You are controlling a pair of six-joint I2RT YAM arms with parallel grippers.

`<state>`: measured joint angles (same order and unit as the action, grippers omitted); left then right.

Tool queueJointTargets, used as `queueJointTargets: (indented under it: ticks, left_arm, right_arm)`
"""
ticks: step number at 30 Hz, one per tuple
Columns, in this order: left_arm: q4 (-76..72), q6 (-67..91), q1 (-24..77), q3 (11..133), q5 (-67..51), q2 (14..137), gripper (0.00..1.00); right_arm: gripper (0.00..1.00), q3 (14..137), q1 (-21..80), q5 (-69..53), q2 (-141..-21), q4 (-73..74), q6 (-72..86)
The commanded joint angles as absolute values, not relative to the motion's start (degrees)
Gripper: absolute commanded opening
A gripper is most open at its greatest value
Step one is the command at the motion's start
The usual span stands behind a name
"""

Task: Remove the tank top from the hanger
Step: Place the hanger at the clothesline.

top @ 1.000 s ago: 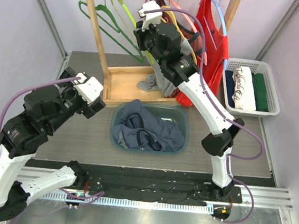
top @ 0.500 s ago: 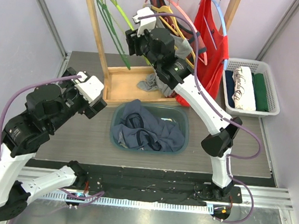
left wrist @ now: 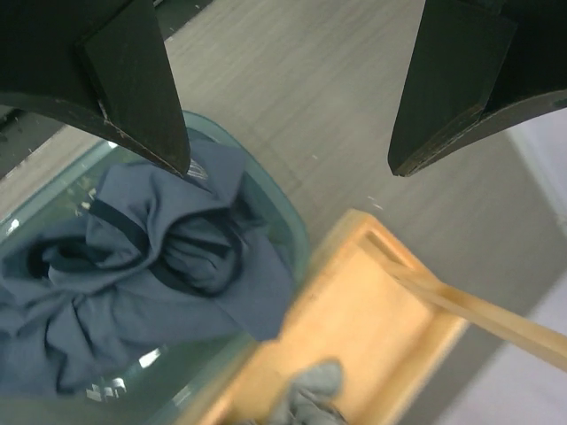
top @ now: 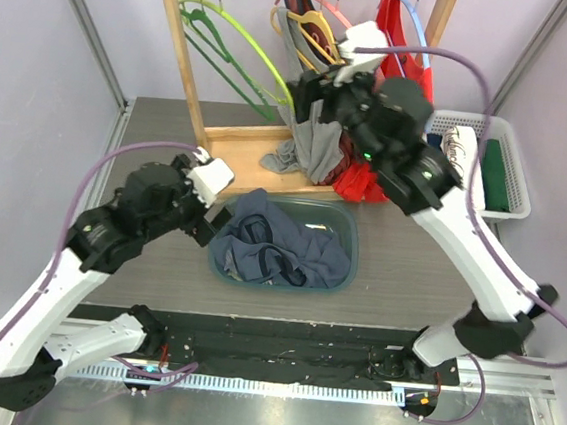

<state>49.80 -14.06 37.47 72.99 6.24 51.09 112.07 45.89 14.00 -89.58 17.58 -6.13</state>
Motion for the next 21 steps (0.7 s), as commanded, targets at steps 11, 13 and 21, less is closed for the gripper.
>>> queueJointTargets:
  ticks: [11,13,21]
  left_arm:
    - [21.9,-5.9,37.7,57.6,11.3,67.6,1.00]
    - [22.4,-3.4,37.6,60.3,14.0,73.3,1.00]
    - [40.6,5.4,36.6,84.4,15.4,93.1,0.93]
  right_arm:
    - [0.84,92.8,45.8,21.5,-65.7,13.2,-6.2]
    - [0.84,92.0,45.9,21.9,-64.4,13.4,-6.5]
    - [0.83,90.1,45.8,22.5,-63.5,13.9,-7.3]
